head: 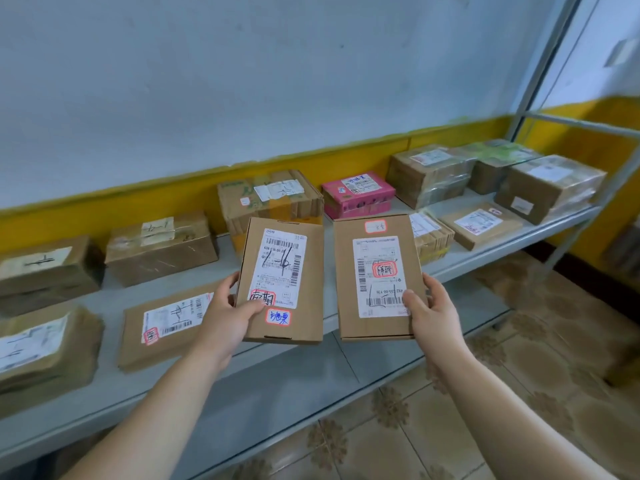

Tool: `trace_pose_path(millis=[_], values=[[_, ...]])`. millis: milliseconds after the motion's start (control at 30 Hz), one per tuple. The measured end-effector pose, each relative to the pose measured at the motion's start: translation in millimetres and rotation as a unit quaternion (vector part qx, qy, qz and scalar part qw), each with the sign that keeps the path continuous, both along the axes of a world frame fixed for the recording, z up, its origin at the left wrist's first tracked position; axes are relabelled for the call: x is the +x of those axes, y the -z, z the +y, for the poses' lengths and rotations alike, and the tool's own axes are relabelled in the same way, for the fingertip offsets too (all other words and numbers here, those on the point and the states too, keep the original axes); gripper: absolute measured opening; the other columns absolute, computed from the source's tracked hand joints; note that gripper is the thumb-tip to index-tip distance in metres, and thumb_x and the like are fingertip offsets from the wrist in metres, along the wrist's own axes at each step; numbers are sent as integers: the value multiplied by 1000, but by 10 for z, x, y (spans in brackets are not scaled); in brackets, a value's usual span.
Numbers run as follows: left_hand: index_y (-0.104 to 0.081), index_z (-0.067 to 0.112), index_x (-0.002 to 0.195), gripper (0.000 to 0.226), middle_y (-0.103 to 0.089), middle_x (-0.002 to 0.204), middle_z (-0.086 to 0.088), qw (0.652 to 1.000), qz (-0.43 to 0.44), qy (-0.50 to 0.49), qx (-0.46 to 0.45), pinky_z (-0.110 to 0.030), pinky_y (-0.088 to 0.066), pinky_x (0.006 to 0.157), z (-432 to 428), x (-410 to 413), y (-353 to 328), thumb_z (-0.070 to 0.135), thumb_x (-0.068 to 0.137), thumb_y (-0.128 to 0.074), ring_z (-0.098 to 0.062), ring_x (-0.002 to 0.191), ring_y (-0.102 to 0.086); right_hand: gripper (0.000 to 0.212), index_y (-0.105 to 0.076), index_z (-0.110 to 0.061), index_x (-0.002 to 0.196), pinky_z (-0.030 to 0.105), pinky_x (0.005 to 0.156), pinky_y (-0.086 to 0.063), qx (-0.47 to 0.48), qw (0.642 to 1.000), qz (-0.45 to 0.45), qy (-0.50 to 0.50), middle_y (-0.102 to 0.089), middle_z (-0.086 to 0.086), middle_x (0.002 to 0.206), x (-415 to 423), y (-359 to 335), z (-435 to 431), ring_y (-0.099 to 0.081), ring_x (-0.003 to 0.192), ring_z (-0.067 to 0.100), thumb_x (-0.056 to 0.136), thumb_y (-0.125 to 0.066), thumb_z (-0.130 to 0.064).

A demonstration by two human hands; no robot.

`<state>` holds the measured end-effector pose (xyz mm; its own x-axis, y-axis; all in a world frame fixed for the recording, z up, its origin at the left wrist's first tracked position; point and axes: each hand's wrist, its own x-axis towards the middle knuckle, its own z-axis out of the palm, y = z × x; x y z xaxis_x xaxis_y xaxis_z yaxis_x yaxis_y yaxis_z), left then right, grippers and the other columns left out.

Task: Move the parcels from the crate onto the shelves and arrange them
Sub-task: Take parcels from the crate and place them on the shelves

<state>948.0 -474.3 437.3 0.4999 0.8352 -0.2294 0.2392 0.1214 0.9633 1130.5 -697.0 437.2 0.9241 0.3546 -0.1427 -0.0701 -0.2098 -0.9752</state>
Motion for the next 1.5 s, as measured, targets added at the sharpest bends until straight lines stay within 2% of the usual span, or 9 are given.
trace_pose_path(millis=[233,367,600,700,833,1000,1167,1333,1500], values=[[-40,30,138,61,-64,100,7,998,42,-37,-2,-28,-49,68,-26,735,179,6,89,-66,-13,86,-66,53,-36,-30,148,36,80,-53,-28,999,37,2,-62,-1,121,1102,135,89,-64,97,16,99,-54,-26],[-39,28,142,64,-66,106,0,996,76,-51,-21,-30,-51,67,28,969,354,8,89,-67,-18,89,-68,56,-33,-27,151,46,98,-51,-56,996,64,4,-59,2,129,1575,194,250,-62,108,24,99,-52,-25],[-36,24,145,66,-63,108,-8,990,123,-55,-48,-26,-44,60,274,1229,647,5,89,-65,-17,82,-64,56,-31,-27,151,43,95,-50,-80,992,94,31,-55,1,132,1950,324,604,-59,109,24,99,-53,-23],[-36,23,145,66,-63,111,-9,988,143,-43,-50,-25,-43,61,394,1270,723,6,89,-66,-17,83,-63,57,-31,-25,150,40,94,-43,-142,988,35,42,-46,3,140,2020,293,674,-50,115,25,98,-54,-24],[-33,22,147,68,-61,122,-11,984,173,-33,-41,-27,-44,67,468,1293,755,8,89,-66,-19,87,-61,63,-26,-29,153,47,117,-19,-380,895,-214,-90,-26,7,157,2094,135,783,-22,145,30,96,-53,-38],[-35,20,146,68,-65,123,-11,979,194,-38,-48,-34,-54,75,505,1317,773,7,88,-67,-20,85,-67,64,-17,-37,155,51,121,-4,-473,763,-313,-312,-8,3,166,2329,148,1181,-2,152,25,98,-33,-61],[-46,17,137,55,-67,120,-8,962,270,-41,7,-38,-52,89,454,1365,807,9,87,-66,-26,100,-65,64,-10,-38,156,50,121,1,-472,759,-310,-325,0,2,167,2508,204,1267,4,153,25,98,-22,-62],[-37,28,142,71,-43,140,-8,883,437,9,170,-46,-39,103,231,1459,889,47,80,-67,-31,128,-42,65,-9,-38,157,49,122,2,-468,760,-313,-324,1,3,167,2485,236,1244,6,153,24,98,-21,-62],[-3,36,152,109,8,162,-6,819,546,91,152,-66,-4,111,-84,1662,937,90,67,-42,-41,146,10,64,-8,-39,156,50,122,3,-467,761,-317,-321,2,3,167,2488,258,1219,7,153,24,98,-20,-63]])
